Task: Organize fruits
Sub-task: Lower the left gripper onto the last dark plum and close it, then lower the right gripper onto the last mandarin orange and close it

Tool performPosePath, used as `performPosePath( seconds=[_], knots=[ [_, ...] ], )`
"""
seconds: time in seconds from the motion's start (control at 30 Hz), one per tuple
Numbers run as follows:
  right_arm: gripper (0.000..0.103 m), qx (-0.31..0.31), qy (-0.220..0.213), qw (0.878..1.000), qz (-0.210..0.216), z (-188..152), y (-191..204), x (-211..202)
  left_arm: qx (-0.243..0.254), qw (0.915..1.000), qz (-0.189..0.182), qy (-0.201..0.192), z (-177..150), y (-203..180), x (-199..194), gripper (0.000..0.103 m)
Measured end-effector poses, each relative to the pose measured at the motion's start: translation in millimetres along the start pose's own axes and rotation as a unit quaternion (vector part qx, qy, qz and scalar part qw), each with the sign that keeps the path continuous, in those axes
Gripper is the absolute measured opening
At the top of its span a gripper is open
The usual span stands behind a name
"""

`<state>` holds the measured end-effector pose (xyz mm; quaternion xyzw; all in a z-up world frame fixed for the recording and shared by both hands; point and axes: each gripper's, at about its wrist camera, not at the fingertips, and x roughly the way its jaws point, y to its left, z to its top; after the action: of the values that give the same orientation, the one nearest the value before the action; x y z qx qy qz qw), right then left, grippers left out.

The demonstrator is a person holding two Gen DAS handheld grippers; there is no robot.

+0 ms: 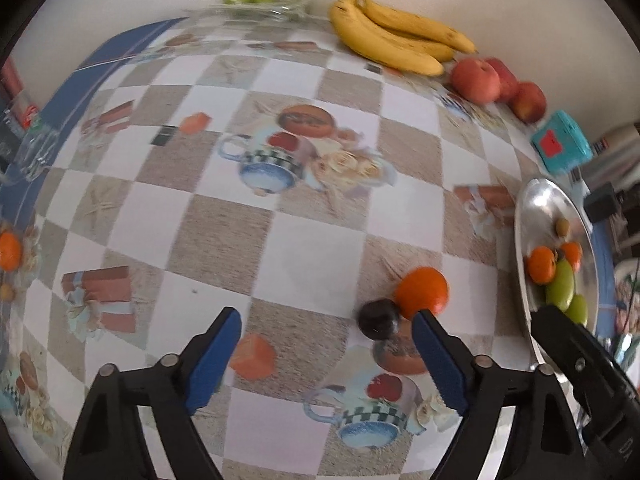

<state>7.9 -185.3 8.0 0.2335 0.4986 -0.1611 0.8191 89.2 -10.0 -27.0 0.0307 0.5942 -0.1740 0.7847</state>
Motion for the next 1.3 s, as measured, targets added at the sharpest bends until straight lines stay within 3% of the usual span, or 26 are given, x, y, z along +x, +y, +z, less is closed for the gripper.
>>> performPosePath(
  seconds=[0.07,0.2,0.37,0.57,0.7,0.8,1.1,1.3],
  knots=[
    [0.099,0.002,0.000,1.000,-0.005,0,-2,0,0.013,0.9999,-0.003,0.005,-1,-6,3,0.085],
    [0.099,0.013,0.004,1.000,-0.014,0,-12,-1,0.036,0.9992,-0.008,0.015,-3,-18,12,0.071],
    [0.099,0.026,0.002,0.999,-0.021,0,-25,-4,0.070,0.9973,-0.003,0.024,-5,-31,22,0.069],
    [0.099,0.031,0.003,0.999,-0.024,0,-32,-7,0.105,0.9940,0.019,0.022,-7,-46,33,0.052],
    [0.099,0.030,0.004,0.999,-0.023,0,-32,-6,0.110,0.9936,0.015,0.021,-6,-50,33,0.039],
    [0.099,0.029,0.005,0.999,-0.023,0,-30,-6,0.105,0.9942,0.015,0.020,-4,-46,32,0.028],
    [0.099,0.024,0.013,1.000,-0.013,0,-18,2,0.074,0.9969,-0.023,0.015,-2,-17,12,0.028],
    [0.099,0.006,0.013,1.000,0.006,2,0,7,0.006,0.9997,-0.019,-0.013,10,26,-11,0.028]
  ],
)
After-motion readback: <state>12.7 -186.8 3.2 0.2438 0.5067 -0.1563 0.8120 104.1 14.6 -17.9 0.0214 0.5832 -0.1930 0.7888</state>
